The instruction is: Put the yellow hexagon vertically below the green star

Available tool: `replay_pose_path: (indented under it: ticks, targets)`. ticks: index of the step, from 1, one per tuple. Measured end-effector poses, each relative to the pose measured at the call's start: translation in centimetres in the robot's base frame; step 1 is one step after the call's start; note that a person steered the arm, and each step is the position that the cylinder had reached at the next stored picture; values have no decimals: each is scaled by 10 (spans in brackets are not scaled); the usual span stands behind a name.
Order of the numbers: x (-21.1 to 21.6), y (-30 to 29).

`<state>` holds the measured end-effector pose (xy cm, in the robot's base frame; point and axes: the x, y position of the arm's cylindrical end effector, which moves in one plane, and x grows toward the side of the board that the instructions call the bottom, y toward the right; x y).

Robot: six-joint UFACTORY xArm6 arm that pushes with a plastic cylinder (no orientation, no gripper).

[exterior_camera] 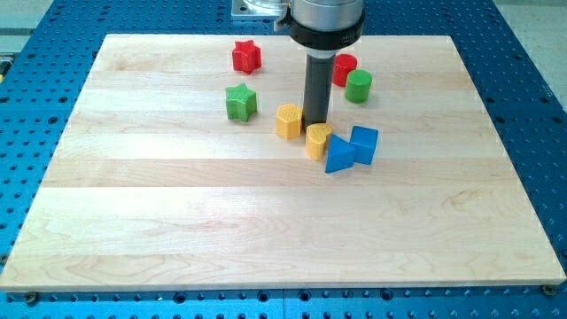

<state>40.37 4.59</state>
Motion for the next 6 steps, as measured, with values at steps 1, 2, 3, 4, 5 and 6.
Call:
replay_pose_path:
  ticks: [1, 2, 3, 4, 5, 6]
  targets:
    - [-22, 8]
    - [-40, 1]
    - [-28, -27]
    - [-10, -51]
    - [1, -56]
    - [2, -18]
